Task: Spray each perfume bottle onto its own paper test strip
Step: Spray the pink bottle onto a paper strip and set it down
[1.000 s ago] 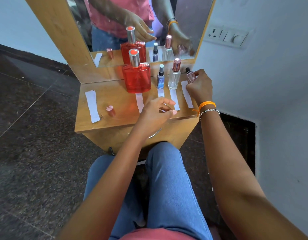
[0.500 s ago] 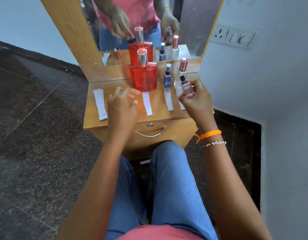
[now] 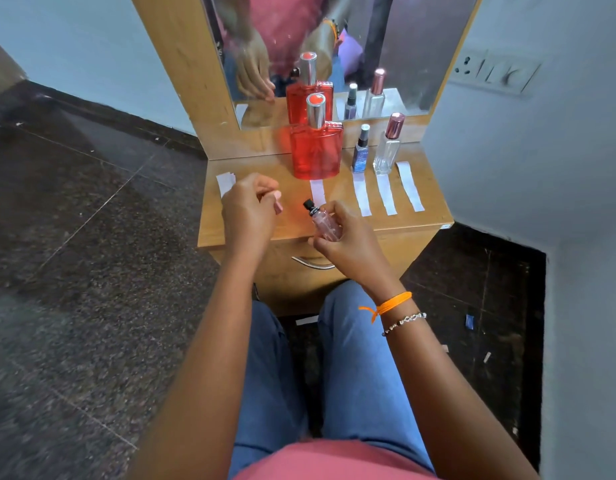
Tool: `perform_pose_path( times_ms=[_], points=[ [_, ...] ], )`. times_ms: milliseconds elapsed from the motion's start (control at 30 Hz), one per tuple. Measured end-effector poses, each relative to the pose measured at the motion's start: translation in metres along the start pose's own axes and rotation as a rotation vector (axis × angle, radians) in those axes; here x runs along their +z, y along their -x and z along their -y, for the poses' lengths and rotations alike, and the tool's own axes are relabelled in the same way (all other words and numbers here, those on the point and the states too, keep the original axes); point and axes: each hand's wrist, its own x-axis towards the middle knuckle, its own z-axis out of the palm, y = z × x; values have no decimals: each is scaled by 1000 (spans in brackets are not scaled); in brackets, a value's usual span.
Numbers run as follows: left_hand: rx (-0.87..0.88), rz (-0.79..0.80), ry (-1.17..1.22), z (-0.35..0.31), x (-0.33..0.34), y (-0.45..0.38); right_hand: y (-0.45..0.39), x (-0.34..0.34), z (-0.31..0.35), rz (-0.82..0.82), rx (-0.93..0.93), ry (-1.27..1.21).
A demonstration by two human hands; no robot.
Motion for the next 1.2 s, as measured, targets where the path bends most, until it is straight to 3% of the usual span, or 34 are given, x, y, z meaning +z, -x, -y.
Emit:
perform_pose_path(
  times_ms=[200, 333, 567, 667, 800, 900, 967, 1067, 1200],
  points=[
    [-60, 146, 328, -12, 3, 7, 3, 6, 2, 5, -26, -20],
    [-77, 186, 369, -14, 11, 13, 3, 3, 1, 1, -38, -84],
    [-178, 328, 588, -20, 12, 17, 6, -11, -2, 134, -190, -191],
    [-228, 393, 589, -21, 14, 22, 4, -14, -1, 90, -192, -234],
    [-302, 634, 546, -18, 15, 32, 2, -20, 1, -75, -180, -353],
    [-220, 884, 486, -20, 18, 40, 2, -26, 6, -145, -156, -501],
    [-174, 851, 474, -25, 26, 45, 3, -30, 10, -150, -156, -551],
    [-99, 652, 358, -29, 37, 50, 4, -33, 11, -142, -162, -579],
    [-53, 523, 233, -26, 44, 54, -1, -45, 8, -233, -171, -505]
  ],
)
